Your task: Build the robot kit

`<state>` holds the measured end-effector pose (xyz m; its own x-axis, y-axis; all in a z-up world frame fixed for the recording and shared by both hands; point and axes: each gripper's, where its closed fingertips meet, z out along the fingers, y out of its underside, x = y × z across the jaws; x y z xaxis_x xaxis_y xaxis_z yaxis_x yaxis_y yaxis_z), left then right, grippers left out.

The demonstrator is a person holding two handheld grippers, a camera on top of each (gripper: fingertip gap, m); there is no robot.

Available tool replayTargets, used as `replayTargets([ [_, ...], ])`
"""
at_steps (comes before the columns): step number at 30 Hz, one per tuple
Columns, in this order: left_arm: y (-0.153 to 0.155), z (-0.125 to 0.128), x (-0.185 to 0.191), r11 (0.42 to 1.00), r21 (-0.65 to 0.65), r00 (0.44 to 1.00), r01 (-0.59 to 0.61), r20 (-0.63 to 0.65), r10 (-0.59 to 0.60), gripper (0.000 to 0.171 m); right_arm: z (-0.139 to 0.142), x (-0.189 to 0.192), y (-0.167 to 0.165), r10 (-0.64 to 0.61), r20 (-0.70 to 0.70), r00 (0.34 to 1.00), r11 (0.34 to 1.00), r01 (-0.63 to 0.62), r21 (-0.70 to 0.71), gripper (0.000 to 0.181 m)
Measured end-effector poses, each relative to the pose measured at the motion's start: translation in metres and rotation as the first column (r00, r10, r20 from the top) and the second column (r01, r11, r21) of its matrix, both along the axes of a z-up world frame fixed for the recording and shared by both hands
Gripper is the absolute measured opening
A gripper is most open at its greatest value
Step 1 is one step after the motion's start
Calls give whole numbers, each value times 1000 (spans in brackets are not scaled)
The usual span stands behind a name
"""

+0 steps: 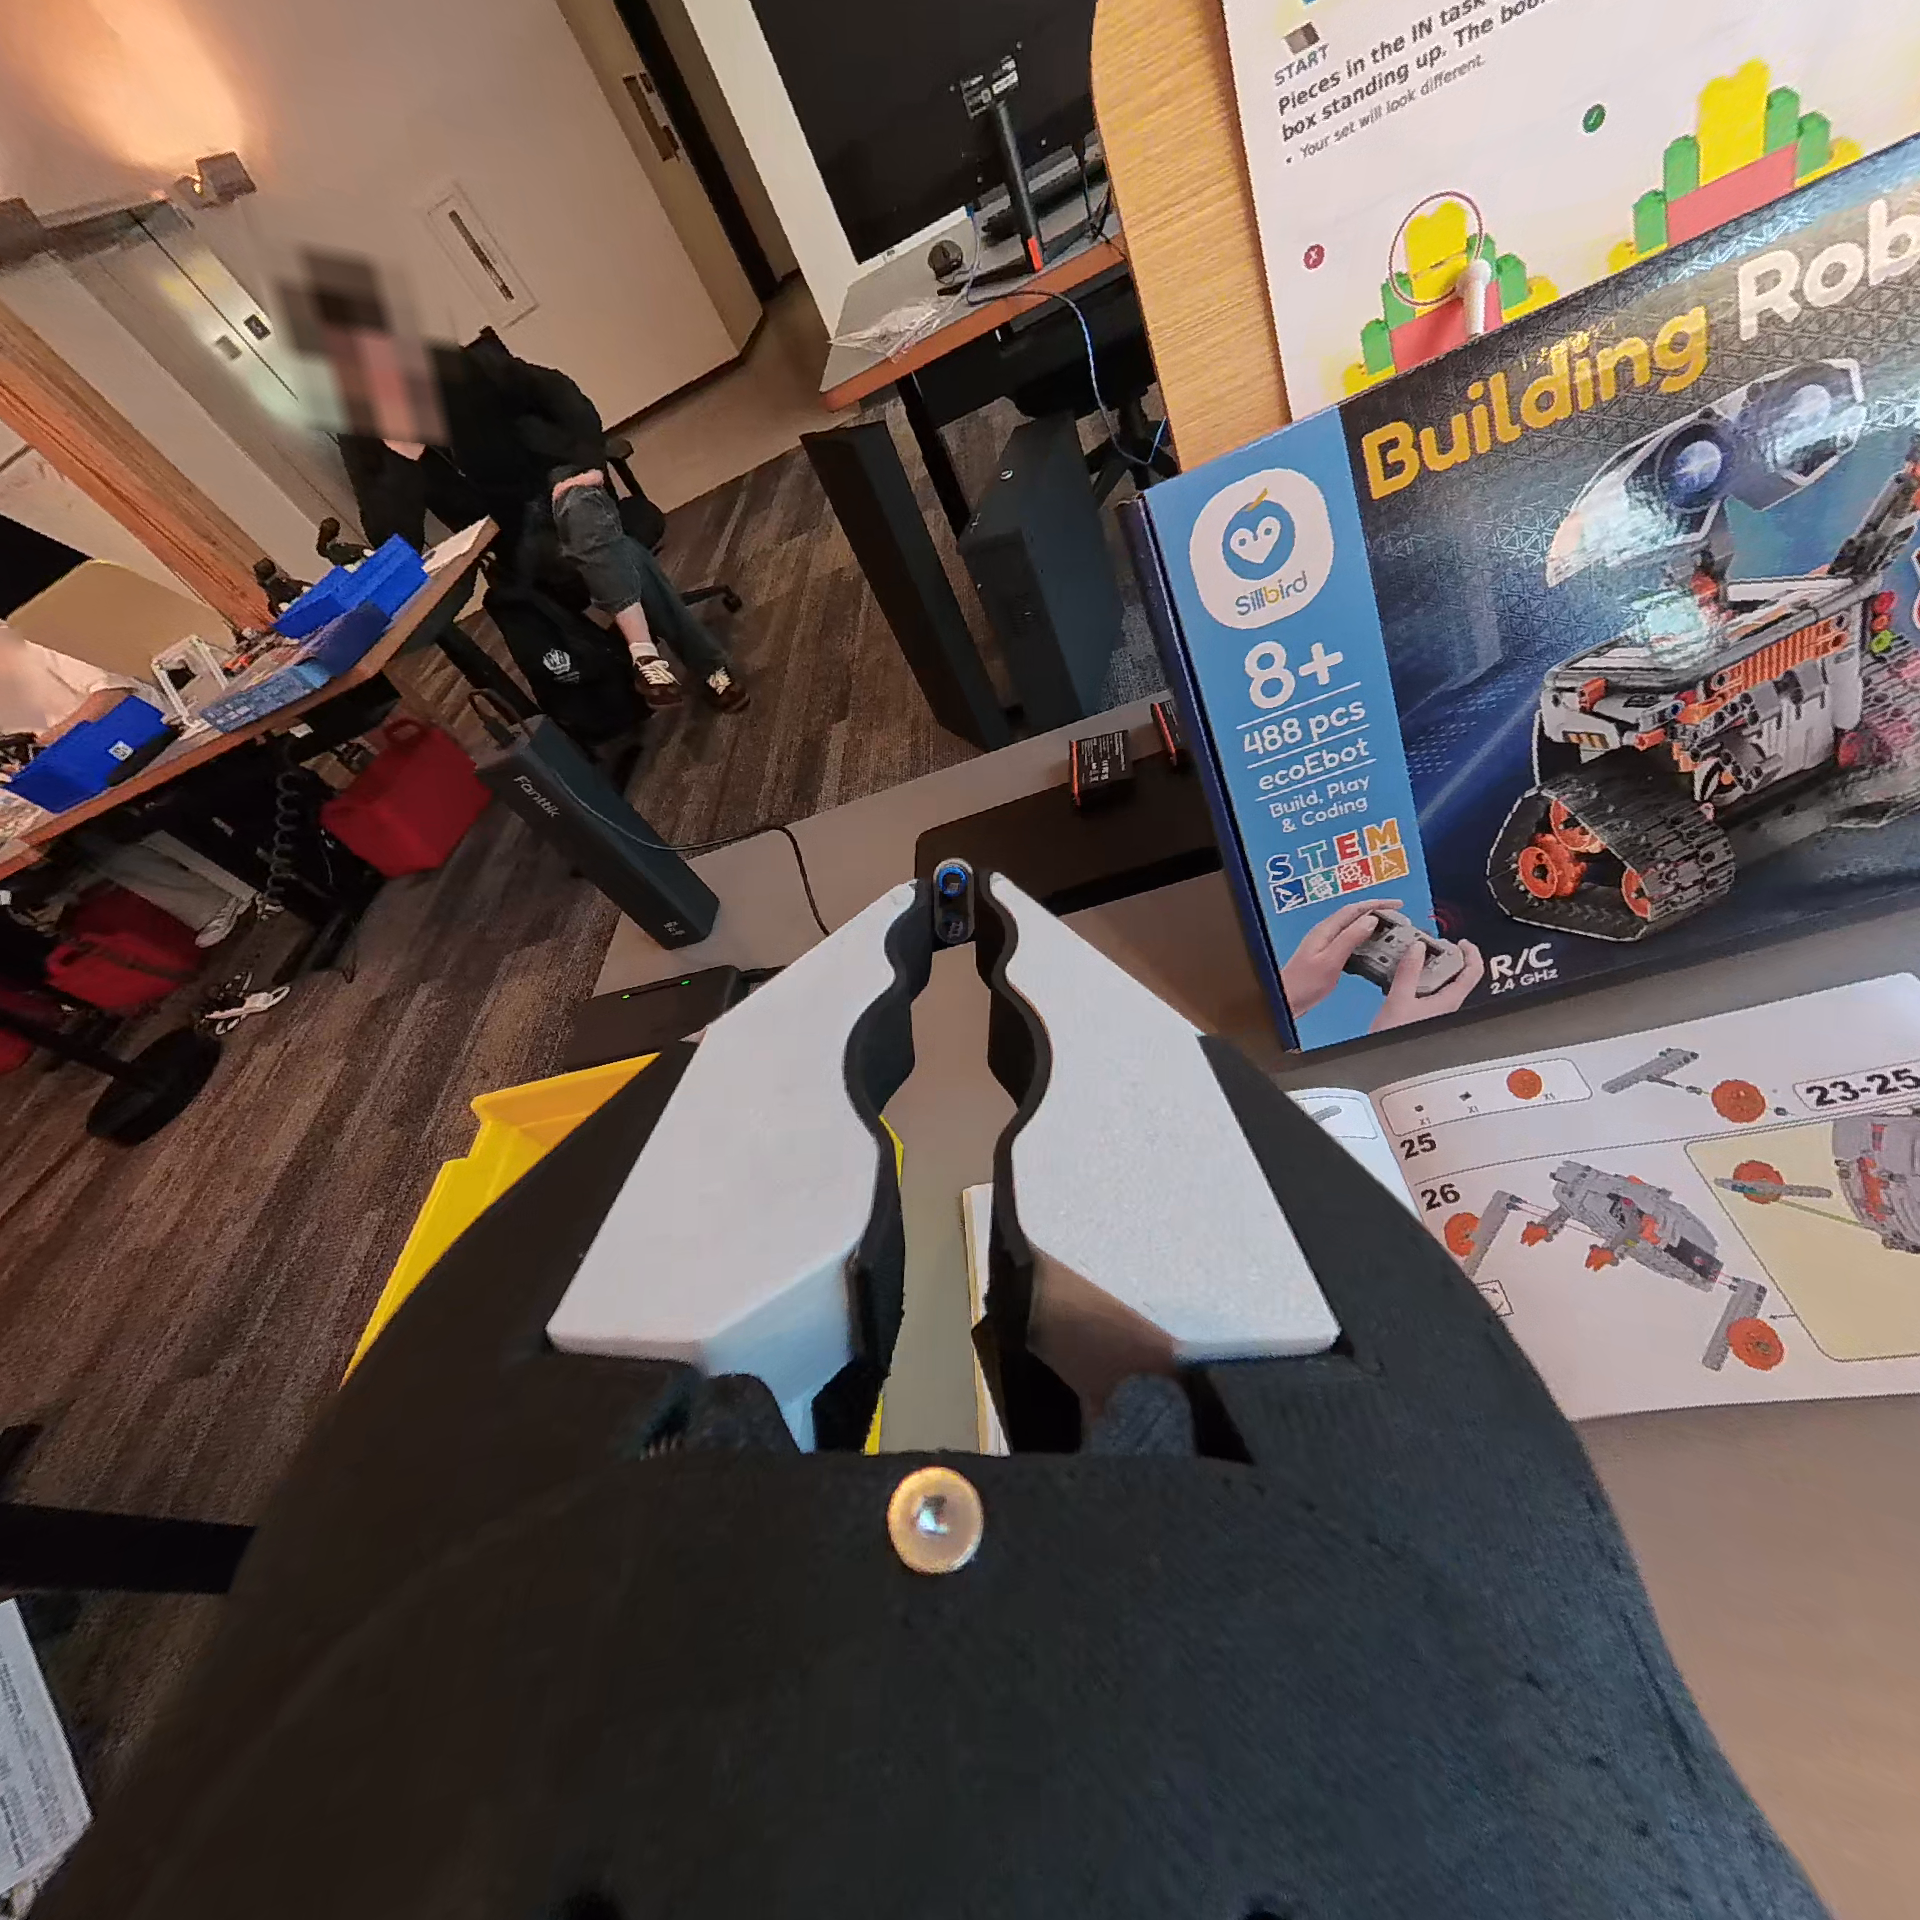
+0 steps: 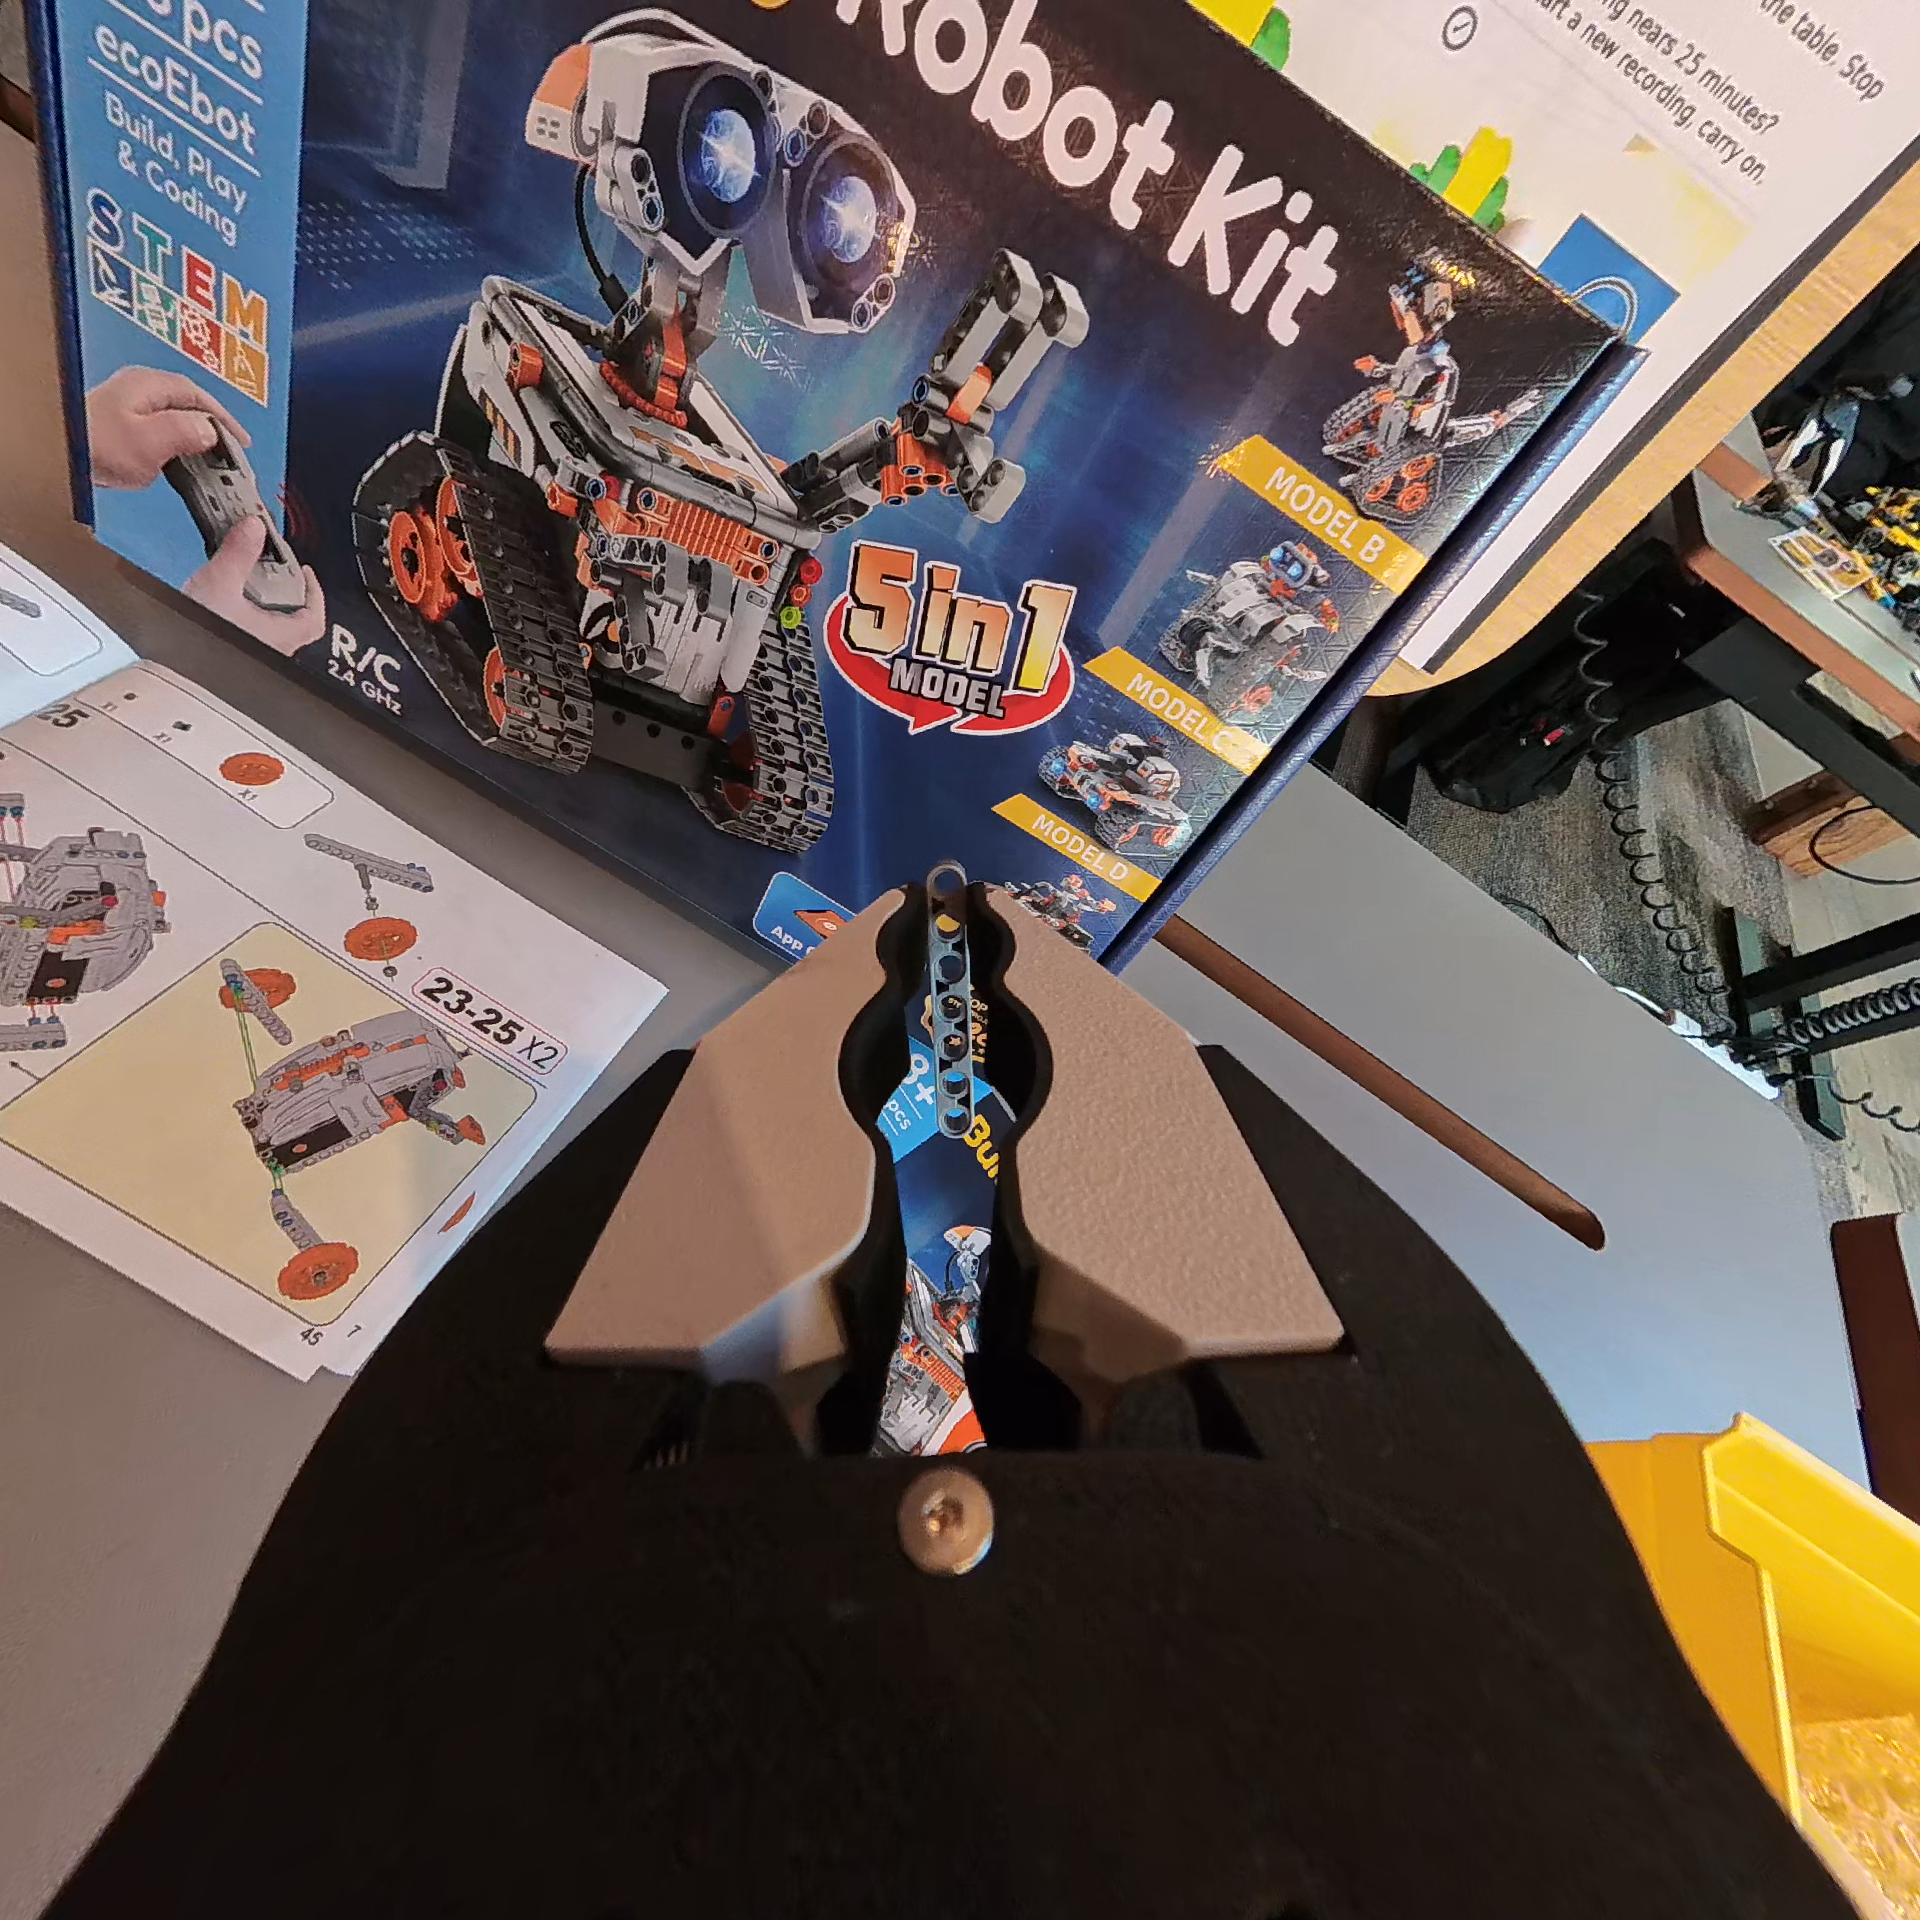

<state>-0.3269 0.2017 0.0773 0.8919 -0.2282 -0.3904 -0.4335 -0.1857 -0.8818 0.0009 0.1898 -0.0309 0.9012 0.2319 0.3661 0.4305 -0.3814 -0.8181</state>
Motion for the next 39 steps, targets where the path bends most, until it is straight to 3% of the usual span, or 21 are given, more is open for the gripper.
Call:
replayTargets([
  [6,-1,-3,6,999,-24,999,37,17,-37,6,0,0,0,1,-4,1000,1000,-1,0,5],
  [9,-8,-1,23,984,-53,971,172,177,-161,6,4,1,-1,4,-11,1000,1000,-4,7,5],
  [11,-17,10,34,955,-33,899,296,347,-267,5,10,0,-2,15,-29,999,1000,-14,23,5],
  [14,-35,36,42,880,56,695,471,591,-410,5,24,-18,-6,121,-179,976,992,-111,64,5],
  [16,-49,51,44,804,121,509,582,717,-476,5,38,-44,-14,264,-344,901,964,-240,110,5],
  [18,-59,59,45,731,164,352,663,793,-498,5,58,-73,-28,428,-523,737,902,-385,194,5],
  [21,-63,61,46,675,189,241,713,838,-489,5,74,-96,-44,506,-705,497,833,-492,252,5],
  [23,-66,62,48,647,202,191,735,854,-484,6,81,-102,-49,516,-767,382,805,-521,283,5],
  [26,-70,64,50,627,211,164,750,859,-485,5,85,-101,-51,508,-806,303,793,-529,301,4],
  [29,-69,65,48,638,212,173,741,857,-486,5,85,-98,-50,506,-809,300,796,-525,302,5],
  [33,-69,66,47,635,227,147,739,865,-480,5,87,-98,-51,505,-821,267,789,-528,314,4],
  [39,-71,70,47,629,245,127,738,865,-485,5,92,-96,-53,518,-811,273,787,-524,326,5],
])
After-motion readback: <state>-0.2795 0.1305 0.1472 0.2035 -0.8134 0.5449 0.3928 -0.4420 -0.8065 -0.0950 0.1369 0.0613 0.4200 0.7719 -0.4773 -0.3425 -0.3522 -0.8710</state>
